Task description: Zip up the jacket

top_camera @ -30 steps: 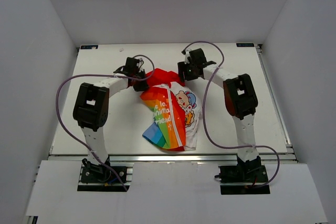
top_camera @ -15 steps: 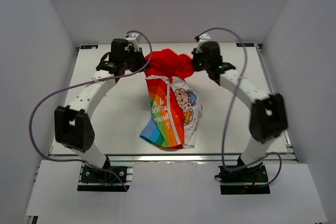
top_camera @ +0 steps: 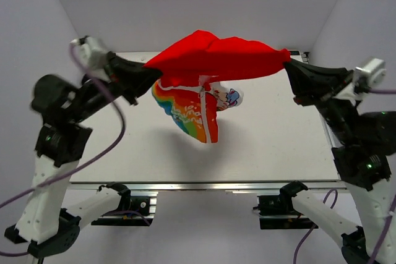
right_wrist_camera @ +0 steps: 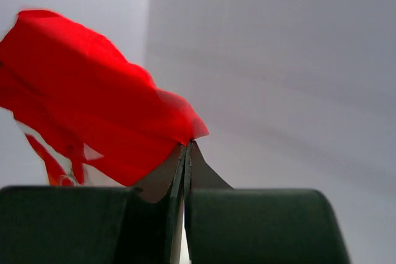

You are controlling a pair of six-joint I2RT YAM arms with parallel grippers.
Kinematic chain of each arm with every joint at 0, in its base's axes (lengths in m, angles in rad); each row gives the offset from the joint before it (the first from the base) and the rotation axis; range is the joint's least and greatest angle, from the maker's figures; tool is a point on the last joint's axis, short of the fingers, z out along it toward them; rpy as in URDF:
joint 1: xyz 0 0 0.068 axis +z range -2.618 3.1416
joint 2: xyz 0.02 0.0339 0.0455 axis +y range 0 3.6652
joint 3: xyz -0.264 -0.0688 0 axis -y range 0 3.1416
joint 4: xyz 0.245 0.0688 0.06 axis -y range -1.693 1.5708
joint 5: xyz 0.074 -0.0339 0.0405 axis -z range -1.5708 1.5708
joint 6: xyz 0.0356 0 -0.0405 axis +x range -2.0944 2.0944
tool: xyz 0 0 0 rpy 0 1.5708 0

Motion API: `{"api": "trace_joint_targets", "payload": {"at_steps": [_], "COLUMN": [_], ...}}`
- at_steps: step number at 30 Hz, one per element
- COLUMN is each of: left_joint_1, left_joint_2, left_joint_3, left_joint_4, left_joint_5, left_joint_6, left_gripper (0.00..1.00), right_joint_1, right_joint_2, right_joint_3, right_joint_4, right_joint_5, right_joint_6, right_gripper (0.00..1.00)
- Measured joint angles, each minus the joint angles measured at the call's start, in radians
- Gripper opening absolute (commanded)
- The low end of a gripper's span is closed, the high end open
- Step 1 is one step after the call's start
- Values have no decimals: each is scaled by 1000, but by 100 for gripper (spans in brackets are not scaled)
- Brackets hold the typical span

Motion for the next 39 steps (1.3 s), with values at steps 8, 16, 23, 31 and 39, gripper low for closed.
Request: {"api": "trace_joint_targets", "payload": {"at_steps": [8, 16, 23, 31, 39], "left_joint_1": [6, 8, 114, 277, 299], "left_joint_2": [-46, 127, 542, 1505, 1160], "left_joint_3": [100, 15, -119, 602, 308], "left_joint_4": [77, 59, 95, -230, -243], "left_joint_5": [161, 50, -65, -46, -52], "left_joint_6": [-100, -88, -16, 24, 15], "left_gripper": [0, 0, 15, 98, 98], "right_joint_1": [-3, -14, -23, -168, -203], "right_joint_2": [-51, 50, 428, 1129, 889], "right_joint_3": [117, 74, -47, 211, 23], "right_joint_4": [-7, 13, 46, -140, -204], "right_joint_5": [-91, 92, 285, 204, 91], "right_joint_6": [4, 8, -3, 71, 114], "right_gripper": [0, 0, 0, 89, 89]}}
